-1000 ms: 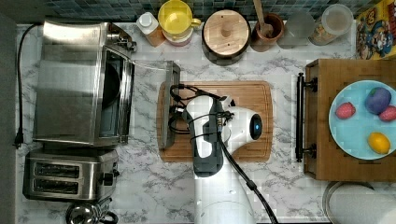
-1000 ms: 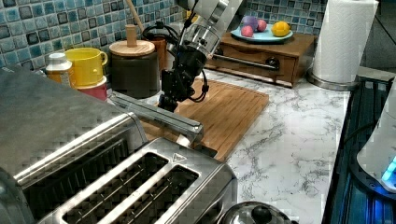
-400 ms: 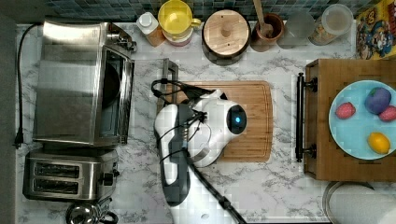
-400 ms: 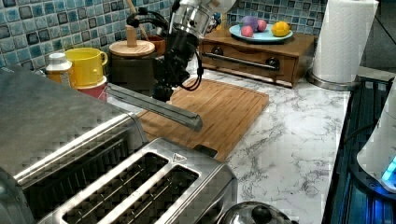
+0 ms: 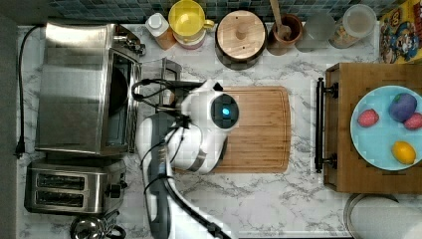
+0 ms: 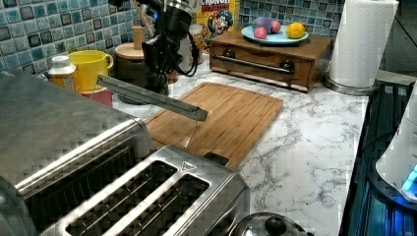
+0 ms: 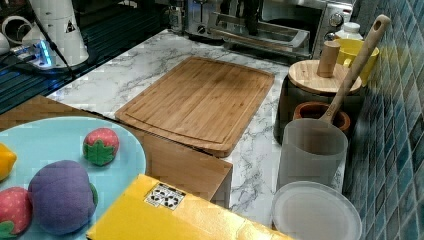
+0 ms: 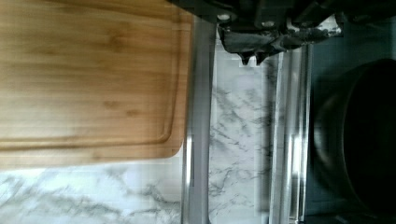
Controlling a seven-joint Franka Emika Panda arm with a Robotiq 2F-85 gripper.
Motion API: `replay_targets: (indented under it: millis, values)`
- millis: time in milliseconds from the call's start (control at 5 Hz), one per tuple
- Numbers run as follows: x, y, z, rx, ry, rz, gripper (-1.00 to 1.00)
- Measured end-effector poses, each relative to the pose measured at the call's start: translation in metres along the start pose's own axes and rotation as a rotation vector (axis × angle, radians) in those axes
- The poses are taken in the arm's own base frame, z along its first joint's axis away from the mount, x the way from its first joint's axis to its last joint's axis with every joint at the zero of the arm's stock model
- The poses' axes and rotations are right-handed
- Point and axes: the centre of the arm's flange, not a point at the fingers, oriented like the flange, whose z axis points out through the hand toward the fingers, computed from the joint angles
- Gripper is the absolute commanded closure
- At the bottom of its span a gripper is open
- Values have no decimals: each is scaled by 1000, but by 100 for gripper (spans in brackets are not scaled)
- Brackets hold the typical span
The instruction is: Close the oven.
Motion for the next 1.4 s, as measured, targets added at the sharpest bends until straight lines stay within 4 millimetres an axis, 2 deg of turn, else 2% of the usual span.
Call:
replay_targets:
  millis: [200, 400, 600, 800, 1000, 1200, 1400]
  values:
    - [9, -51, -4, -108, 7, -13, 100]
    - [13, -122, -2, -219, 43, -115, 100]
    - [6, -202, 12, -295, 60, -183, 100]
    - [-10, -253, 25, -526, 120, -237, 100]
    - [-30, -289, 35, -644, 212, -171, 100]
    - [-37, -293, 36, -673, 233, -64, 100]
    - [-22, -271, 24, -734, 213, 8, 100]
